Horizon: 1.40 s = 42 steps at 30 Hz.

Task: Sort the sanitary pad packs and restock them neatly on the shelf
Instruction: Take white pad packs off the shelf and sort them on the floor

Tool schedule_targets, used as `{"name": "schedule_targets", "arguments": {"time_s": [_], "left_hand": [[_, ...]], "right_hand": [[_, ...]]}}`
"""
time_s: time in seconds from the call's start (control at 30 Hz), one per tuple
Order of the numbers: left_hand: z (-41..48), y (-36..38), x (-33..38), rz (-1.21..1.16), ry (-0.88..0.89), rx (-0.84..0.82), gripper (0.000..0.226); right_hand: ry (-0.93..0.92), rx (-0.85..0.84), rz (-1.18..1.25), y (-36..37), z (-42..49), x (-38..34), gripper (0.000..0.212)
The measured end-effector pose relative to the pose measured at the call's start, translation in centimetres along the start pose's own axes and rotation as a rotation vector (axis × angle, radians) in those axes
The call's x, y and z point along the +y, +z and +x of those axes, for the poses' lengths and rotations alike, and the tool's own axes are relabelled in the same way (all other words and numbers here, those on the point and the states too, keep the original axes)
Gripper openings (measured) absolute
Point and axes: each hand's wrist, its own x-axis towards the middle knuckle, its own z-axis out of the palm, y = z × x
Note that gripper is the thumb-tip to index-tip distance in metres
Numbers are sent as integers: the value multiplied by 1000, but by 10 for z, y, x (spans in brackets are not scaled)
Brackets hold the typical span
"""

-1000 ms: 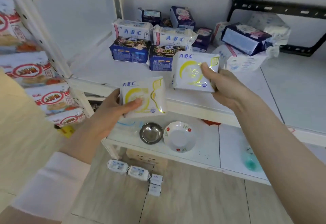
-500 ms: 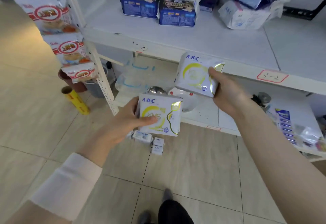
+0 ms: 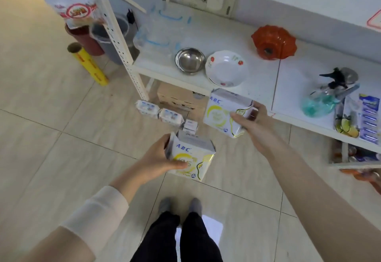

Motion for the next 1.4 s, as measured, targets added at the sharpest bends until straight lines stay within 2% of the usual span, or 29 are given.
{"name": "schedule_targets", "arguments": {"time_s": [0.17, 0.33, 0.5, 0.6, 0.73, 1.03, 1.4], "left_hand": [[45, 18, -89, 25, -58, 16, 70], [129, 16, -222, 90, -82, 7, 66], [221, 12, -364, 91, -88, -14, 75], [268, 10, -437, 57, -77, -42, 89], [323, 5, -506, 120, -53, -14, 84], [392, -5, -591, 152, 52, 39, 78], [417, -1, -606, 189, 218, 105, 71]], "right_hand": [[29, 2, -116, 3, 36, 103, 62], [51, -14, -303, 23, 108, 235, 63], [62, -49, -302, 48, 186, 376, 62], [35, -72, -332, 65, 225, 450, 62], [-25, -88, -356, 82, 271, 527, 64], [-165, -144, -406, 99, 335, 629, 68], [-260, -151, -324, 108, 347, 654, 76]]}}
